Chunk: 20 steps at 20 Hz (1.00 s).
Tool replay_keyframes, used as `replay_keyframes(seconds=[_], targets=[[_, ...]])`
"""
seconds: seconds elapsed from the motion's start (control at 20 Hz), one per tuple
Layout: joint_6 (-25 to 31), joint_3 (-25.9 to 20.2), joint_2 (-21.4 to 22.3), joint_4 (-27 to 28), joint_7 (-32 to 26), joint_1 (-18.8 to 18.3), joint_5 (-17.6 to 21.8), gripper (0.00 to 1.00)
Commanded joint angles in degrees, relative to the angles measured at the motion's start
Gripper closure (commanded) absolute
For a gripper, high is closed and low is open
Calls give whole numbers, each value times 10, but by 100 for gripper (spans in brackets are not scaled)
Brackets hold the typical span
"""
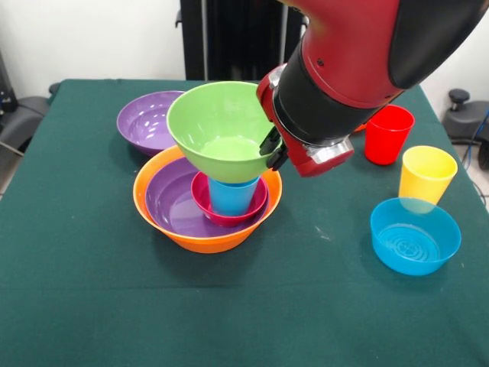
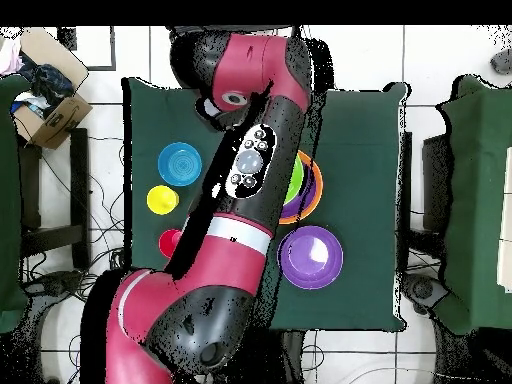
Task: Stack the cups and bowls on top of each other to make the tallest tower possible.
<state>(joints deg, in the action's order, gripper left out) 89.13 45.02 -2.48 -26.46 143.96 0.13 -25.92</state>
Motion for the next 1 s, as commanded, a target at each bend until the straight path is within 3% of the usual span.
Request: replay_keyframes(seconds=[0.05, 1.0], targets=[[-23, -69, 6, -26, -26, 9, 18, 100], [-32, -79, 10, -38, -23, 15, 18, 100]])
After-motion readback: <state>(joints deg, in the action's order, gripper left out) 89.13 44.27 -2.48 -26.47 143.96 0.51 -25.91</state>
